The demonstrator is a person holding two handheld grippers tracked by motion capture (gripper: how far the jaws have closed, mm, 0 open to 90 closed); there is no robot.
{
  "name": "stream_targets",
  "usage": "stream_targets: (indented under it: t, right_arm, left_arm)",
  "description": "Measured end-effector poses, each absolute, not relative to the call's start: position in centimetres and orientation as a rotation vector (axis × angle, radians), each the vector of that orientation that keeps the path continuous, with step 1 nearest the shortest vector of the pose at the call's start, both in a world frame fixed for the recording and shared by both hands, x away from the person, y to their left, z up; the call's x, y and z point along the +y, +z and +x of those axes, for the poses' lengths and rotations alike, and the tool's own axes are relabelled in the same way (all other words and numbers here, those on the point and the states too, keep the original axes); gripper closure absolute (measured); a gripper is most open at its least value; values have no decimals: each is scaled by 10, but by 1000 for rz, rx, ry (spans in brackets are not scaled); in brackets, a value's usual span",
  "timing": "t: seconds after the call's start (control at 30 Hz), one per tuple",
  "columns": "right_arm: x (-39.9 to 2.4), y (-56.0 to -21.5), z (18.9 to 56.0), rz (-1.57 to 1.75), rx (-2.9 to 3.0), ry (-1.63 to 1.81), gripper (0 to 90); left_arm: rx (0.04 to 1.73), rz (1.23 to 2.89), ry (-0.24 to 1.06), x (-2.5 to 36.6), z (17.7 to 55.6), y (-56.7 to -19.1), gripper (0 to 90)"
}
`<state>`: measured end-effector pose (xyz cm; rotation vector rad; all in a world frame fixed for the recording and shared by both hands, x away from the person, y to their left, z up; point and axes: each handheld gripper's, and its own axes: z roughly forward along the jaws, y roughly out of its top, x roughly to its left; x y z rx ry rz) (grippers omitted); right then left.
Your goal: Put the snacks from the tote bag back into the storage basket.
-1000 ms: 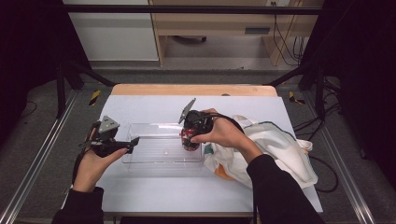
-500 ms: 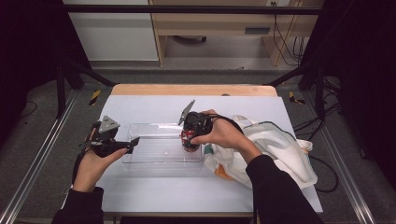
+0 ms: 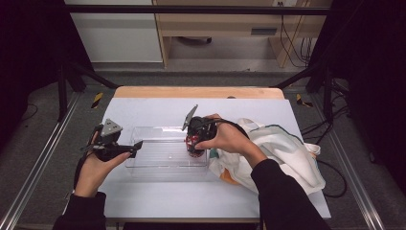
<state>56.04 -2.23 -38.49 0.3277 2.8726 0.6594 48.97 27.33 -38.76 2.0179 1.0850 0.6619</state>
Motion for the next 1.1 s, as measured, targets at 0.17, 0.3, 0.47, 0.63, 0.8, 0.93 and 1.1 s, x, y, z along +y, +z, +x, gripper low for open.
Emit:
stream_targets:
  t: [0.17, 0.3, 0.47, 0.63, 0.8, 0.93, 1.1]
  right_arm:
    - [-22, -387, 562, 317, 2880, 647, 242]
    - [-22, -389, 562, 306, 2884, 638, 242]
    - [-21, -392, 563, 300, 2891, 624, 243]
    - [-21, -395, 564, 307, 2895, 627, 243]
    - [-21, -396, 564, 312, 2894, 627, 242]
    - [-21, -398, 564, 310, 2898, 622, 242]
    - [-21, -401, 564, 314, 2899, 622, 242]
  left_arm:
    - [1081, 2024, 661, 273, 490, -387, 71]
    - [1083, 2021, 661, 274, 490, -387, 70]
    - [1085, 2021, 662, 274, 490, -388, 71]
    - [1085, 2018, 663, 274, 490, -387, 71]
    - [1085, 2018, 663, 274, 490, -388, 71]
    - [1085, 2022, 662, 274, 490, -388, 71]
    - [1087, 2019, 662, 274, 490, -388, 71]
